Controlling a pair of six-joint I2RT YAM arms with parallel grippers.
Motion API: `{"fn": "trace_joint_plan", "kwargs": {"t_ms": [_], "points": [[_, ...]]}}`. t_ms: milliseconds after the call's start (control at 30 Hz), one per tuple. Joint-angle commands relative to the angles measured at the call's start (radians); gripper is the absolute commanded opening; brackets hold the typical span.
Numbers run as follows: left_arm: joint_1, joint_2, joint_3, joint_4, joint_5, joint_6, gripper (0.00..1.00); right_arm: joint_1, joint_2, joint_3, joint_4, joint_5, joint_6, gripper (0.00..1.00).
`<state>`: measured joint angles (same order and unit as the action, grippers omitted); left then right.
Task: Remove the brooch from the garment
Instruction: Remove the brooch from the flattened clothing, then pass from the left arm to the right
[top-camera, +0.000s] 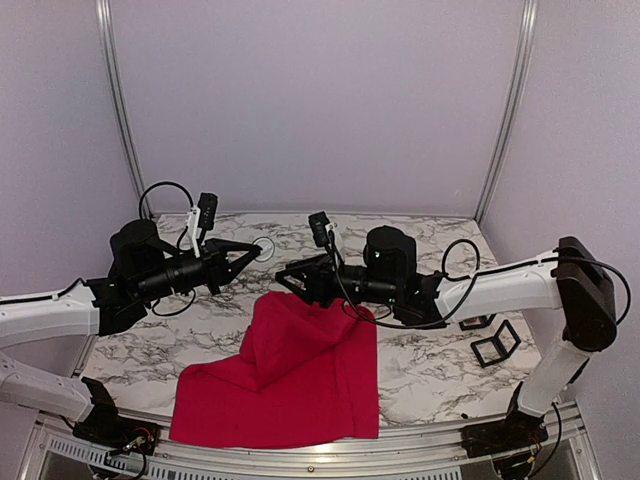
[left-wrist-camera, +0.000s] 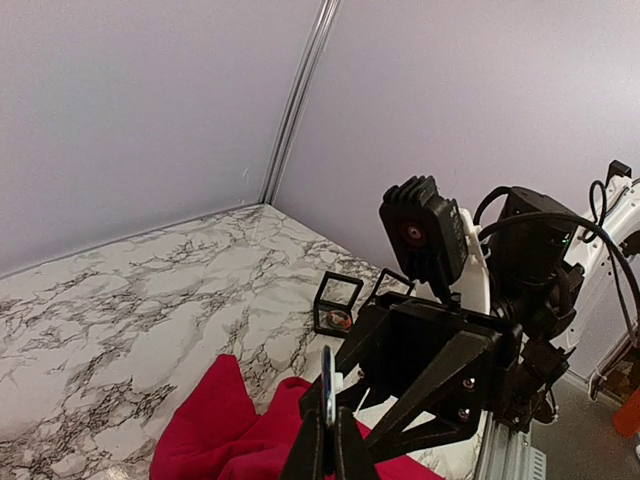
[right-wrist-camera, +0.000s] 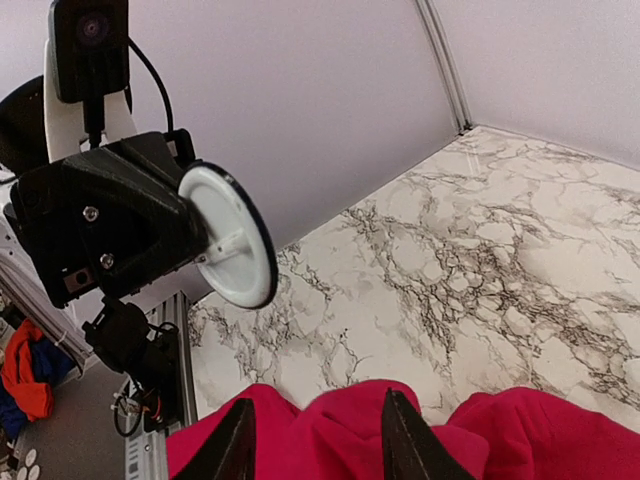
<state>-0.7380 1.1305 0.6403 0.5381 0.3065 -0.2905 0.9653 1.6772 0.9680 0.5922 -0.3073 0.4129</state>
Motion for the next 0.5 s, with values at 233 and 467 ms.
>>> {"fn": "trace_joint_plan", "kwargs": {"t_ms": [233, 467], "points": [[0.015, 0.001, -0.029, 0.243, 0.046, -0.233, 0.00, -0.010, -0.047, 0.064, 0.088, -0.045, 0.048, 0.51], [0.017, 0.043, -0.037, 0.377, 0.100, -0.352, 0.00, -0.054, -0.005, 0.046, 0.332, -0.184, 0.208, 0.40]]}}
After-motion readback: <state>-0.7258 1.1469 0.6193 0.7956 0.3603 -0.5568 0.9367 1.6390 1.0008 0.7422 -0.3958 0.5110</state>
